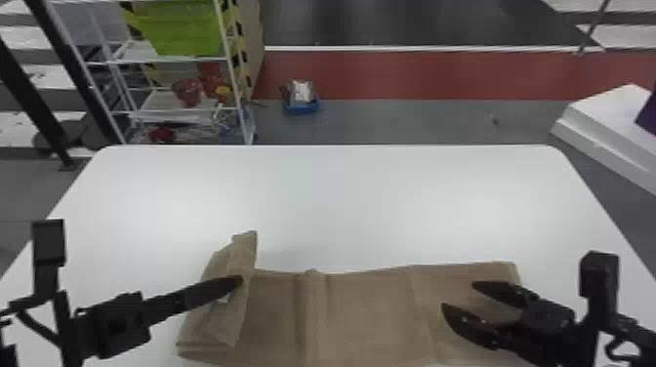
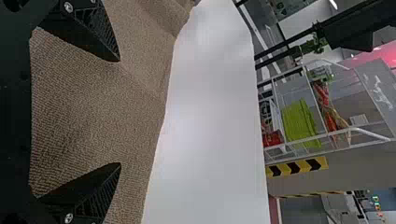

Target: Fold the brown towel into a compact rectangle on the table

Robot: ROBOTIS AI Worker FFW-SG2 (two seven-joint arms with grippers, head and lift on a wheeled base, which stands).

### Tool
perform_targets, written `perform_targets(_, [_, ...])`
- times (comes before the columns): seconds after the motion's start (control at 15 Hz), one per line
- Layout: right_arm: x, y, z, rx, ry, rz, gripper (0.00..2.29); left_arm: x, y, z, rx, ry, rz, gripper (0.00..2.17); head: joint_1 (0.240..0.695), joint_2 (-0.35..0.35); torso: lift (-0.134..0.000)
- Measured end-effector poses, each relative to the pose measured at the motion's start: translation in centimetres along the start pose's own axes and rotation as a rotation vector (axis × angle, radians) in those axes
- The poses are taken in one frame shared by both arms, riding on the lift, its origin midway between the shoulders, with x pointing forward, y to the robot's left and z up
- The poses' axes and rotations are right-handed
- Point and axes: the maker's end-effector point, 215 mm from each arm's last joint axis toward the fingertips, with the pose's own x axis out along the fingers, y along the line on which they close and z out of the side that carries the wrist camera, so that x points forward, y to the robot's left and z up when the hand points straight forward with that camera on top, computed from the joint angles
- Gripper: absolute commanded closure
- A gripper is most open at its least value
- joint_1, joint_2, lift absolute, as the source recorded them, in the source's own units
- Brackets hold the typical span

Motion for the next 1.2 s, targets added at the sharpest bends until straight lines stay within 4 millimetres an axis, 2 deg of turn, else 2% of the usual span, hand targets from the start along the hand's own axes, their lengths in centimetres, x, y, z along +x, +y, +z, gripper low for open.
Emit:
perform_targets(0.2, [0.0, 0.1, -0.1, -0.001, -0.008, 0.006, 0.09, 1.4, 0.2, -1.7, -0.016, 0.046, 0.008, 1.42, 0.695, -0.013, -0.124])
perform_targets(0.33, [0.1, 0.9, 0.4, 0.015, -0.035, 0.039, 0.09, 2.4, 0.3, -3.2, -0.032, 0.081, 0.008, 1.42, 0.695, -0.023, -0.124])
perform_targets(0.73, [1.6, 5.7, 1.6, 0.069, -0.089, 0.161, 0.09, 4.2, 1.2, -5.9, -0.072, 0.147, 0.027, 1.42, 0.695, 0.022, -0.124])
perform_targets(0.87, [2.2, 7.4, 1.7, 0.074, -0.086, 0.194, 0.09, 5.1, 1.3, -6.3, -0.058, 0.154, 0.032, 1.42, 0.695, 0.035, -0.124])
perform_targets(1.07, [3.1, 10.2, 1.7, 0.074, -0.073, 0.246, 0.09, 5.9, 1.3, -5.5, -0.018, 0.121, 0.029, 1.42, 0.695, 0.075, -0.124])
perform_targets(1.2, [3.7, 10.7, 1.6, 0.066, -0.064, 0.24, 0.09, 5.9, 1.1, -4.8, -0.009, 0.097, 0.017, 1.42, 0.695, 0.091, -0.124])
